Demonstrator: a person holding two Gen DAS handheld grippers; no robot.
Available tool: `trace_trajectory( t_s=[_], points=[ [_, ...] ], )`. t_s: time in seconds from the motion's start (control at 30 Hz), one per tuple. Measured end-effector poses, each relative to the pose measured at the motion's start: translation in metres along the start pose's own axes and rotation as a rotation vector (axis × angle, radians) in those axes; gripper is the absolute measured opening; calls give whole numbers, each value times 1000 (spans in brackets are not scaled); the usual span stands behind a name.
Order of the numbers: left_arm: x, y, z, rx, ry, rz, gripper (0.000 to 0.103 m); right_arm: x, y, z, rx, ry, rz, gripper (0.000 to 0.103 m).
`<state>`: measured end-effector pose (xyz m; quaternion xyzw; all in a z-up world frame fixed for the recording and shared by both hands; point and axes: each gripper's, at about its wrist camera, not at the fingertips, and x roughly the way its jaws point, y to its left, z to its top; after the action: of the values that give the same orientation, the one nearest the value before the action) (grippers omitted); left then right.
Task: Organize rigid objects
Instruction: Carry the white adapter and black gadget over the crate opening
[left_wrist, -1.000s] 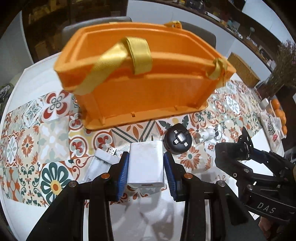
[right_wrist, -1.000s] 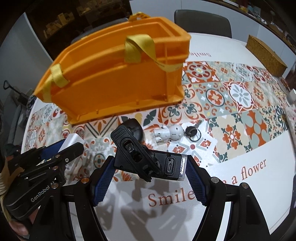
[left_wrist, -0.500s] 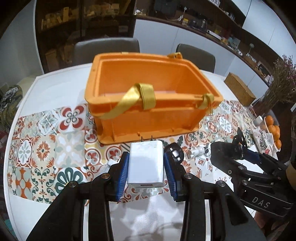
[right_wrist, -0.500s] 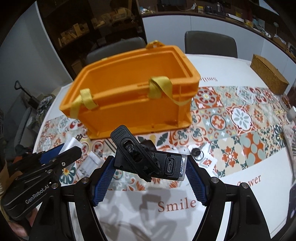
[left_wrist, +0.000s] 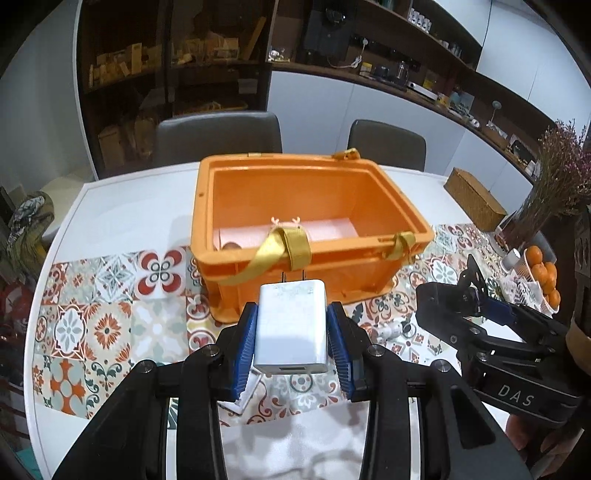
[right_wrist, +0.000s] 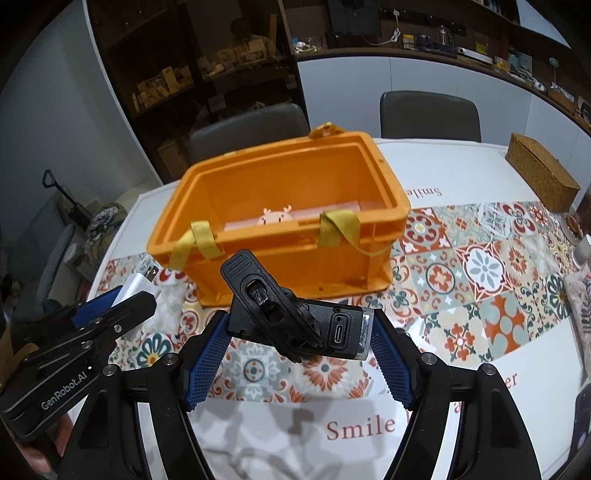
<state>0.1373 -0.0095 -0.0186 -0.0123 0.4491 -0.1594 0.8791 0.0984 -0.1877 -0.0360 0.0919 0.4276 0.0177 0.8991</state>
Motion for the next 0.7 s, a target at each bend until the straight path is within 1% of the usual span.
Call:
trace_trajectory(
  t_s=[0.3, 0.7],
  points=[
    [-8, -4, 17, 21, -40, 5, 38, -4, 9, 15, -32, -33, 18, 75],
    [-11, -2, 46, 31, -85, 2, 38, -3, 8, 43, -27, -59, 32, 75]
  ],
)
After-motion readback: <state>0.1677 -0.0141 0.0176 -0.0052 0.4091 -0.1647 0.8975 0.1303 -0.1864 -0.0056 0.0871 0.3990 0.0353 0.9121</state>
